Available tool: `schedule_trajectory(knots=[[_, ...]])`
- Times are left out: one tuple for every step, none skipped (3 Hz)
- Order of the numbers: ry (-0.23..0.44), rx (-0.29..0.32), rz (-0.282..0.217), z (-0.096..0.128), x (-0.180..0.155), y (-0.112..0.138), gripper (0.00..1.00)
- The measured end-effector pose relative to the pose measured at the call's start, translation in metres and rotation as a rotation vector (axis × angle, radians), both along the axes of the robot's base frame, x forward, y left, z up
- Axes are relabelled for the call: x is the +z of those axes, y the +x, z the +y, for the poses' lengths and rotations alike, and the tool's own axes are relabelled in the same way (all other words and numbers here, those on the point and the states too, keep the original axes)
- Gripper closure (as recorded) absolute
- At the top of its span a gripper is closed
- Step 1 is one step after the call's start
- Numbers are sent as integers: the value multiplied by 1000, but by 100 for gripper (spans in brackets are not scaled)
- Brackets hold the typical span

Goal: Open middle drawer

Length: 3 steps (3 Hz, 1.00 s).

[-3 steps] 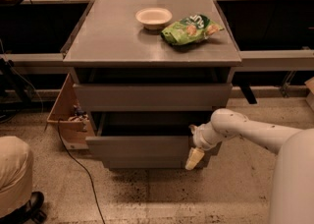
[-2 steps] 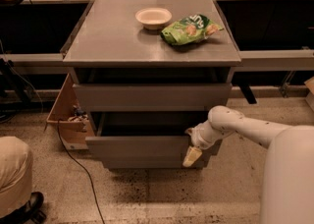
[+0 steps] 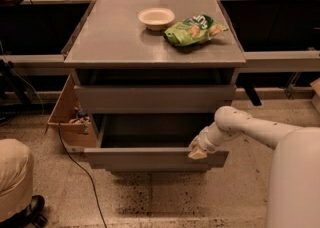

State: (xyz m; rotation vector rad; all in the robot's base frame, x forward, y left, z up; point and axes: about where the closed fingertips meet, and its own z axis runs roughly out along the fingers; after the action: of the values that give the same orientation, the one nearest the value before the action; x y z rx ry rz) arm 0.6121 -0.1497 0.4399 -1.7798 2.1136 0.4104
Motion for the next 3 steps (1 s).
schedule_trajectory(knots=[[-8,-7,15,-6,10,-12,96],[-14,-7,22,-8,13,-18,59],[-42,-8,20,-11,41,-25,33]])
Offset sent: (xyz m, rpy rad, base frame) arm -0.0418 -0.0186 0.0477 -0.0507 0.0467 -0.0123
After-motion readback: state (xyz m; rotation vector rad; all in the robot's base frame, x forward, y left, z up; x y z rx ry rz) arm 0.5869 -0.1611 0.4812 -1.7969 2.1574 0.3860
